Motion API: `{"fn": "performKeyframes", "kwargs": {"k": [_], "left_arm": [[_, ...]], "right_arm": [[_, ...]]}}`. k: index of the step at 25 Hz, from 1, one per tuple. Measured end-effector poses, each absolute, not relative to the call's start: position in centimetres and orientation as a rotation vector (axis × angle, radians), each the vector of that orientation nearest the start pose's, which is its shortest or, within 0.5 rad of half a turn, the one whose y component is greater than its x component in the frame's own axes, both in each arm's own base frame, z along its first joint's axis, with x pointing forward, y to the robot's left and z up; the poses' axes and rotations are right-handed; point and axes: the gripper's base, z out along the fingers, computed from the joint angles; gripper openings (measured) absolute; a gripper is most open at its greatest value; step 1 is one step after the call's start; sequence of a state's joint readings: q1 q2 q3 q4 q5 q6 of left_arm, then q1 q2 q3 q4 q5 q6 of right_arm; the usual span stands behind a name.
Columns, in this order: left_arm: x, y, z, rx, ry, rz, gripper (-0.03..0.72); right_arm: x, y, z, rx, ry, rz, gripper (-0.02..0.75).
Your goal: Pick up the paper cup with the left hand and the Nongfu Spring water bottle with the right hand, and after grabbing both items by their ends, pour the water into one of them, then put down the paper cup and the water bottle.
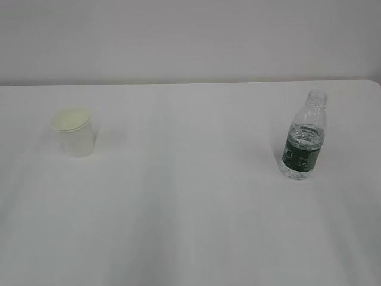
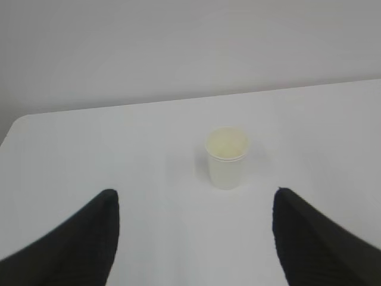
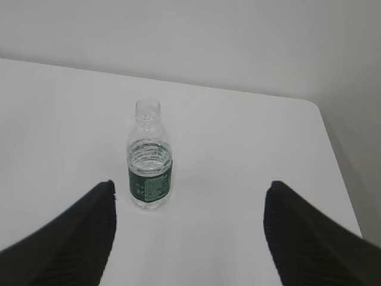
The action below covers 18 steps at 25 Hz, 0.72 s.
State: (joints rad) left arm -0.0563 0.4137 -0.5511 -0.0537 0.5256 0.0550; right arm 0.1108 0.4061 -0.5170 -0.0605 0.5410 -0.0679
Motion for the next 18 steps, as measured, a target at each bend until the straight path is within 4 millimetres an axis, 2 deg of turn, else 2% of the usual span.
{"fn": "performKeyframes", "kwargs": {"k": [14,18], "left_arm": [[12.9,-0.8,32.5,0.065,1.792,-0.046,0.576],[14.2,-0.9,31.9,0.071,1.802,-0.036,0.576]], "right_arm": [[12.8,1.3,31.5,-0.219,1.801,-0.04,0.59],[14.0,1.4,31.4,-0.223,1.79,-0.038,0.59]]}}
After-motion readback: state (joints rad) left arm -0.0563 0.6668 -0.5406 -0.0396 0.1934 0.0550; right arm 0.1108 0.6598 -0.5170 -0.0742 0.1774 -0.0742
